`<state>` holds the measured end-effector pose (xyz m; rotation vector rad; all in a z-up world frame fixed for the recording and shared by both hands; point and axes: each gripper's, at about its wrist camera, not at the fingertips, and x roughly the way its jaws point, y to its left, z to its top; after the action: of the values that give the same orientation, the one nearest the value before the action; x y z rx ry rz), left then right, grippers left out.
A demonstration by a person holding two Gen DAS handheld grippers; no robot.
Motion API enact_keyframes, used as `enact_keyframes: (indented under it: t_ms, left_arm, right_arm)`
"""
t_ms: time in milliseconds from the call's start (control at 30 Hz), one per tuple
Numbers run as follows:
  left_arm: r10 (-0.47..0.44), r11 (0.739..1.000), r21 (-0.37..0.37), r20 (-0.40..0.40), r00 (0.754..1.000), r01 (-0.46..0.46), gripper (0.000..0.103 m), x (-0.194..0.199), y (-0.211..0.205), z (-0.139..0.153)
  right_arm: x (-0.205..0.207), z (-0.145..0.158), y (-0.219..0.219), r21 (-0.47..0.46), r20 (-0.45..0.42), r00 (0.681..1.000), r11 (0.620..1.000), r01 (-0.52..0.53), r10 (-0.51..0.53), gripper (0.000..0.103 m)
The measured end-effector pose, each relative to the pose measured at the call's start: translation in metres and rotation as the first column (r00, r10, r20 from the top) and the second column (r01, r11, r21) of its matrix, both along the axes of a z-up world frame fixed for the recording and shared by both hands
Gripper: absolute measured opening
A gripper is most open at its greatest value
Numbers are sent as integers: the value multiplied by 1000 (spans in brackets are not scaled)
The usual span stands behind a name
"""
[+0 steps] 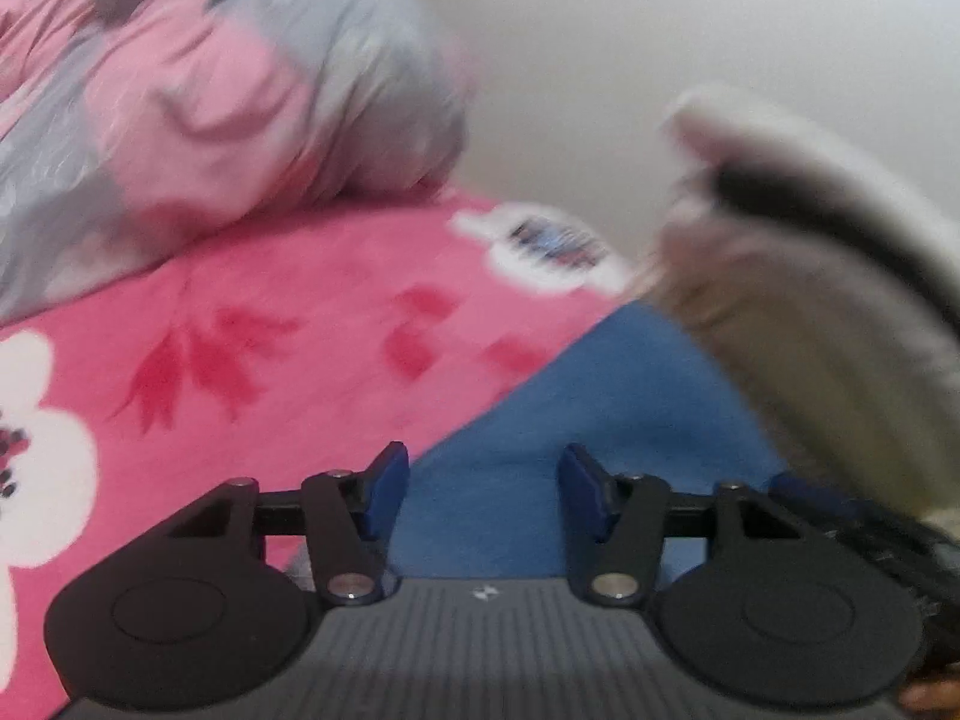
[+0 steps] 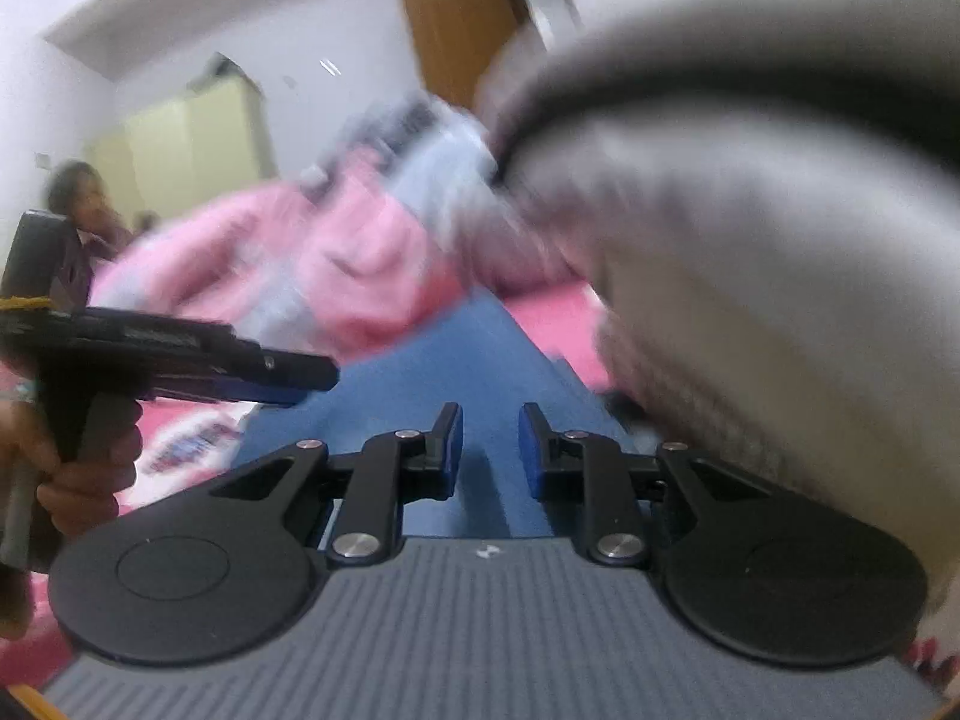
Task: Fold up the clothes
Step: 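Open both tools and release the jeans beside the white clothes stack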
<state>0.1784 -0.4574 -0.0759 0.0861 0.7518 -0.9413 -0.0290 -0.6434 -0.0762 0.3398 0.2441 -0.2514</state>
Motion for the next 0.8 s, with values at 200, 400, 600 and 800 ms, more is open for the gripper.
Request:
enact_keyframes:
  t_ms: [200, 400, 600, 800]
  left_arm:
    - [49, 995, -86, -7, 999, -50, 69, 2, 30, 7]
    - [-33, 994, -100, 171, 985, 51, 71, -13, 17, 42]
    - [-163, 979, 148, 173, 971, 138, 75, -13, -73, 38]
    - [-106, 994, 52, 192, 976, 97, 74, -24, -22, 55]
  right_arm:
    - [-11, 2, -5, 47, 32, 999, 999, 14, -16, 17]
    - [-48, 27, 19, 66, 122, 992, 998, 12, -20, 18]
    - [-63, 28, 48, 77, 119, 993, 997, 3, -12, 18]
    - [-88, 15, 65, 85, 64, 998, 996, 6, -12, 18]
